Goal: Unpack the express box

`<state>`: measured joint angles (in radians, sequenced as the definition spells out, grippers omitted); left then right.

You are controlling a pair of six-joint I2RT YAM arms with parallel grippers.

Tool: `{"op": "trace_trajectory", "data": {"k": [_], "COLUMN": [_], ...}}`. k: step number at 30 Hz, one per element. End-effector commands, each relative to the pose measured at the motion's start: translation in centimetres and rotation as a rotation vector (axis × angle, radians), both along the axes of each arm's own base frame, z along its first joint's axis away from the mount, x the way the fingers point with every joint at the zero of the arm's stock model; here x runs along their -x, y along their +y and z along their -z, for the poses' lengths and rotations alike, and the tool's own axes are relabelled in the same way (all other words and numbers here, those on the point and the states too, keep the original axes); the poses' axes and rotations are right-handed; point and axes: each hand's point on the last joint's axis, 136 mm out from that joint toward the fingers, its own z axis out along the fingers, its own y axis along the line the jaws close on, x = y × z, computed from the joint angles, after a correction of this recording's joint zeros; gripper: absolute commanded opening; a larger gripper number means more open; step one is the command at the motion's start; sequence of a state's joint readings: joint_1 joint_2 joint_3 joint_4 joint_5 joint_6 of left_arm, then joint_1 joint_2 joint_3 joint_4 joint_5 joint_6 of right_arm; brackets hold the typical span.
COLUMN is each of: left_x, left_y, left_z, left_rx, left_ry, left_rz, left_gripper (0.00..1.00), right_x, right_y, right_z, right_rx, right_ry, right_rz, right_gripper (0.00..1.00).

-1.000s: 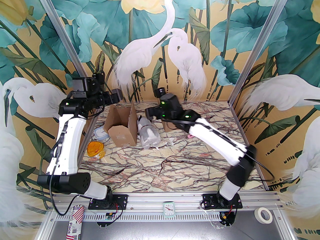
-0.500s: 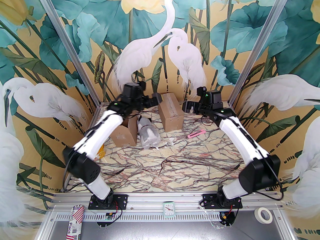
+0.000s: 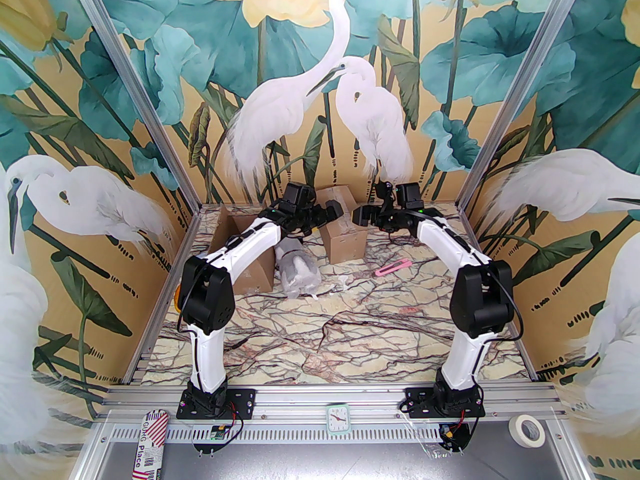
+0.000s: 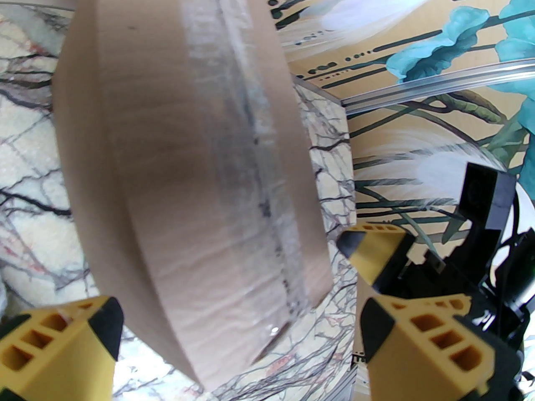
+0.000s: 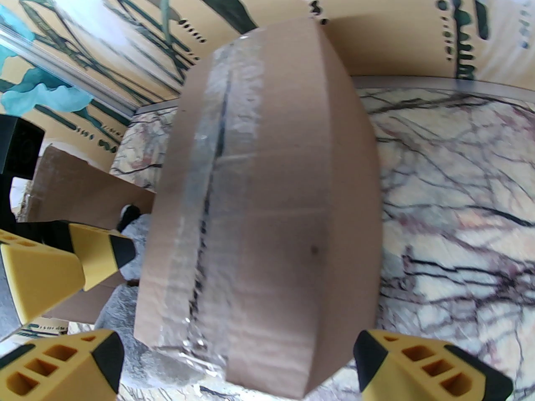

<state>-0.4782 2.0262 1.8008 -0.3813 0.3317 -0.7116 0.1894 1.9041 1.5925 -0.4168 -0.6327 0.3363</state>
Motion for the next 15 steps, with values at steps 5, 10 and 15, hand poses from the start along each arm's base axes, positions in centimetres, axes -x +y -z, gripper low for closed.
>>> {"op": "trace_trajectory", "data": {"k": [5,10,15], "left_x": [0.7,1.6,3.5], "left_y": [-3.2,-3.7,-3.9], "left_z": [-0.1,0.1,-0.5], "left_rx": [0.096,0.118,0.126], "left_ry": [-0.044,-0.04,-0.048], "left_rz": [0.157,0.202,0.237], "left_gripper": [0.99,0.99,0.99], "right_x": [-0.2,0.8,3.1], "right_y": [2.0,2.7,2.6], "right_z": [-1.1,-1.5,-1.5], "right_rx": [-0.144,-0.229,-0.223], "right_ry": [-0.031,-0.018,0.007], "right_rz": [-0.101,-0.13,-0.111], "right_gripper": [0.99,0.99,0.98]}}
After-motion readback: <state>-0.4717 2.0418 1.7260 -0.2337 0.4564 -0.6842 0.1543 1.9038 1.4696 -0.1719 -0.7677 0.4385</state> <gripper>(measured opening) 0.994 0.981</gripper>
